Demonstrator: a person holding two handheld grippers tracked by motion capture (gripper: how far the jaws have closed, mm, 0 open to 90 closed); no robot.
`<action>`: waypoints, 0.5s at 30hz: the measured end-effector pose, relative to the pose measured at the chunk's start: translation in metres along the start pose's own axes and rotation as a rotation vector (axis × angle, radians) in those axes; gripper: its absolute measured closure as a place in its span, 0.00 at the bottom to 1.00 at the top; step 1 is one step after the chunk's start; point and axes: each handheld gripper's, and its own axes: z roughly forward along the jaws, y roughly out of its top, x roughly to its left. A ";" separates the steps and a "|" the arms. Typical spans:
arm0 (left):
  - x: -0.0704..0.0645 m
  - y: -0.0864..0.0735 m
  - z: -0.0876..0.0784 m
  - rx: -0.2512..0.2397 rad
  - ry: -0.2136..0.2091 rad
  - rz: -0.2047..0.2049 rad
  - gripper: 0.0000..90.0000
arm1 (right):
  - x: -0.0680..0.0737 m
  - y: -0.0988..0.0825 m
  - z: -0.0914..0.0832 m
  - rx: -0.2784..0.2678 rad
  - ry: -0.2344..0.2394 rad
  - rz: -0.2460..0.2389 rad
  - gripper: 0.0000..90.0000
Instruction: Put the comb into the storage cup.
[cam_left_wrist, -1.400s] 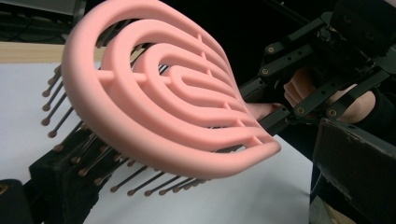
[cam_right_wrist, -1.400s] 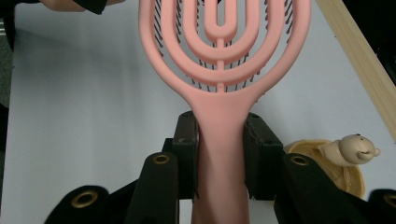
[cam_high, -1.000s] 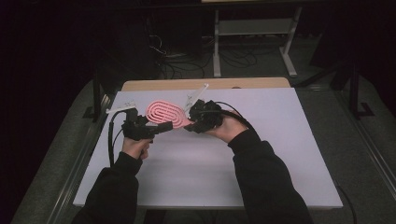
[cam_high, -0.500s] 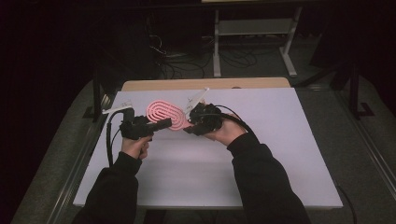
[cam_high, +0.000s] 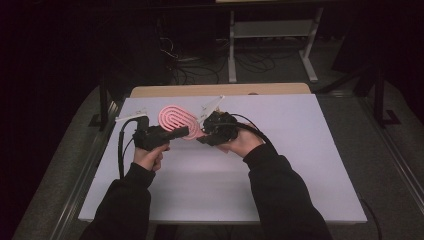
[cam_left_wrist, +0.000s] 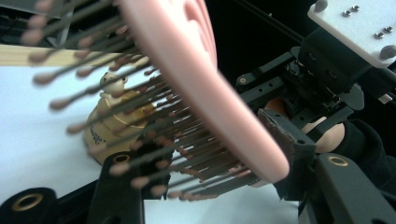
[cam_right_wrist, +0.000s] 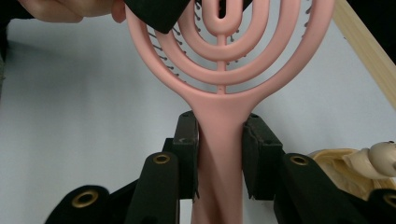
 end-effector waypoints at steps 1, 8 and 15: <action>-0.001 0.000 0.000 -0.002 0.002 0.005 0.55 | 0.000 0.000 0.000 0.000 -0.002 -0.001 0.76; -0.003 0.002 0.003 0.000 0.030 0.032 0.64 | -0.001 -0.003 0.002 -0.009 -0.029 0.018 0.77; -0.011 0.006 0.007 -0.048 0.063 0.090 0.70 | -0.003 -0.006 -0.003 -0.045 -0.025 0.062 0.78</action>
